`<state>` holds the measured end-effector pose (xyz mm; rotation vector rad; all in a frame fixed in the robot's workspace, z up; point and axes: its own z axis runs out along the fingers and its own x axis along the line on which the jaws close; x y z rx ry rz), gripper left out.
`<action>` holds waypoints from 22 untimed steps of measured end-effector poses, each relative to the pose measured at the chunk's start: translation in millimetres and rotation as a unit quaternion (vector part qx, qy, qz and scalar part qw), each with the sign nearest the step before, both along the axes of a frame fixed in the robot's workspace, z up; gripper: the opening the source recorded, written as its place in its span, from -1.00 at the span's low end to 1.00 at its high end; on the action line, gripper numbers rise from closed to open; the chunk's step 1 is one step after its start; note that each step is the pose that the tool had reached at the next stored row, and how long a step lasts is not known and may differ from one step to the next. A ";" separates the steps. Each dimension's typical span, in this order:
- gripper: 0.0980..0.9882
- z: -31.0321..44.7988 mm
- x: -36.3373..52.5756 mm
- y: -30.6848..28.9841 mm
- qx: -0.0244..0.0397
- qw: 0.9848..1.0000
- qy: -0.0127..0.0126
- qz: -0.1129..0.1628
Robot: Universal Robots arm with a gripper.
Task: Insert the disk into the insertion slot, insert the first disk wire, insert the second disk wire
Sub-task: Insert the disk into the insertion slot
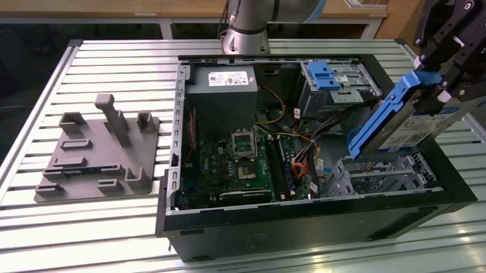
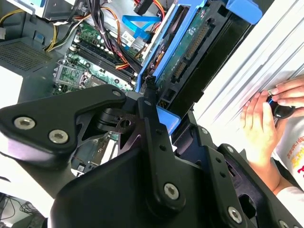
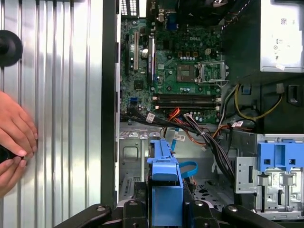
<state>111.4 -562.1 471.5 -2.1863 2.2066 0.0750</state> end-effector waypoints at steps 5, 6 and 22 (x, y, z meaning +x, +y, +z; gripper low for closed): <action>-0.41 -1.8 0.2 0.0 0.000 1.000 0.000 0.001; -0.41 -2.2 0.2 0.0 0.000 1.000 0.000 0.001; -0.41 -9.6 2.5 -0.3 0.000 1.000 0.001 0.002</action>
